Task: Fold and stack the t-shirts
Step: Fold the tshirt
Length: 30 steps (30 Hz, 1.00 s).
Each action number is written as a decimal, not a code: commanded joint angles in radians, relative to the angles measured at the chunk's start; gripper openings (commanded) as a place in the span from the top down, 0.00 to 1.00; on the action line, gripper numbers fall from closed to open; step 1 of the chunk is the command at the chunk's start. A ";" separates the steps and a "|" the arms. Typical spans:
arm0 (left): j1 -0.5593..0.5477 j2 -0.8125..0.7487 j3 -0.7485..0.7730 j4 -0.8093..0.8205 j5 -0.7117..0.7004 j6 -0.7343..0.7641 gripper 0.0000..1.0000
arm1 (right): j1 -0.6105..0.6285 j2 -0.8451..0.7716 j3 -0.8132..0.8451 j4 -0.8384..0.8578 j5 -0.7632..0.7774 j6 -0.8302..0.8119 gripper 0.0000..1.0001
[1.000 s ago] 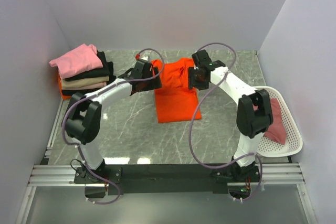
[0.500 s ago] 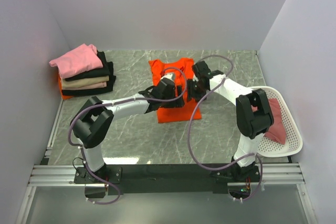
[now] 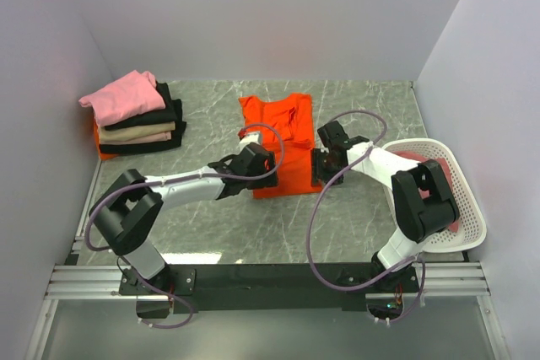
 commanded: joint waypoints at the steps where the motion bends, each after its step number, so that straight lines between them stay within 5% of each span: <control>1: -0.002 -0.050 -0.040 -0.043 -0.064 -0.050 0.20 | 0.005 -0.006 -0.025 0.061 0.014 0.017 0.43; 17: -0.013 -0.070 -0.162 0.026 -0.009 -0.139 0.23 | 0.013 -0.006 -0.072 0.092 -0.005 0.036 0.43; 25: -0.014 -0.028 -0.156 -0.028 -0.060 -0.171 0.44 | 0.022 0.010 -0.095 0.109 -0.011 0.043 0.44; 28: -0.014 -0.013 -0.156 -0.028 -0.064 -0.174 0.54 | 0.027 0.017 -0.100 0.113 -0.011 0.043 0.49; 30: -0.014 -0.007 -0.159 -0.032 -0.075 -0.179 0.63 | 0.027 0.015 -0.103 0.115 -0.015 0.043 0.62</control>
